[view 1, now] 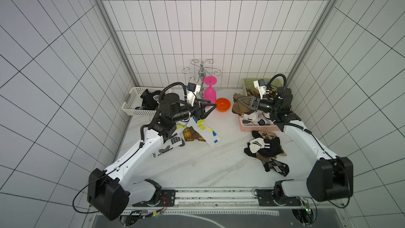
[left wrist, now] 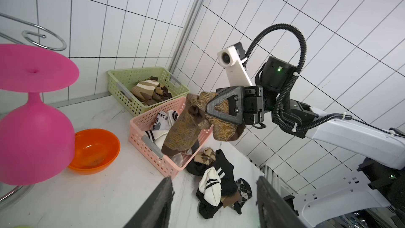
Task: Sort the socks into the basket by color
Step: Pick up the sock at the center of the board, then place the sock in the bin.
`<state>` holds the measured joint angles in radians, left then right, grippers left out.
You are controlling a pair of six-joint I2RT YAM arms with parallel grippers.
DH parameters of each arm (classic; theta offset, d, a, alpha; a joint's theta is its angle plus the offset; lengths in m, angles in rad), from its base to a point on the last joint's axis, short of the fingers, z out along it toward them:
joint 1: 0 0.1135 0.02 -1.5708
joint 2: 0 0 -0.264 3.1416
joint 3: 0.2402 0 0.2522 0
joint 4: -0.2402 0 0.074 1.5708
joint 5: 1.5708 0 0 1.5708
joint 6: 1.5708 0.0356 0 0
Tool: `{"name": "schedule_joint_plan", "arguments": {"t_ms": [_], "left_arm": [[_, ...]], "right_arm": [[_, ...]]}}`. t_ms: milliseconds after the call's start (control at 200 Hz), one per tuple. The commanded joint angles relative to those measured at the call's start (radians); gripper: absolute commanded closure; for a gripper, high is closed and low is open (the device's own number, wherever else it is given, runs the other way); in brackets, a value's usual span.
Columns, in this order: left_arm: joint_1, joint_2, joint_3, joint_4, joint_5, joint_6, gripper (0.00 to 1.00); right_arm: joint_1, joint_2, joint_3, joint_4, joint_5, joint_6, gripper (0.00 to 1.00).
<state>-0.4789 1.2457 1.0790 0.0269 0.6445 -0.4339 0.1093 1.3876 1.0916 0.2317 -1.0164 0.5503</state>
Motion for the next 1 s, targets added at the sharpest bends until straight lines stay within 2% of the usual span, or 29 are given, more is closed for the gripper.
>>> {"name": "schedule_joint_plan", "arguments": {"t_ms": [0,180,480,735,994], "left_arm": [[0.002,-0.022,-0.015,-0.038,-0.075,0.003,0.38],[0.003,-0.043,-0.04,-0.058,-0.137,0.006,0.39],[0.001,-0.074,-0.066,-0.107,-0.202,0.018,0.37],[0.002,-0.079,-0.066,-0.139,-0.245,0.026,0.35],[0.001,-0.063,-0.073,-0.143,-0.293,0.021,0.35]], "right_arm": [[-0.045,0.022,0.174,-0.027,0.09,-0.058,1.0],[-0.116,0.102,0.297,-0.066,0.202,-0.092,1.0],[-0.157,0.251,0.457,-0.085,0.496,-0.236,1.0],[-0.157,0.439,0.557,0.034,0.652,-0.322,1.0],[-0.156,0.638,0.629,0.225,0.894,-0.423,1.0]]}}
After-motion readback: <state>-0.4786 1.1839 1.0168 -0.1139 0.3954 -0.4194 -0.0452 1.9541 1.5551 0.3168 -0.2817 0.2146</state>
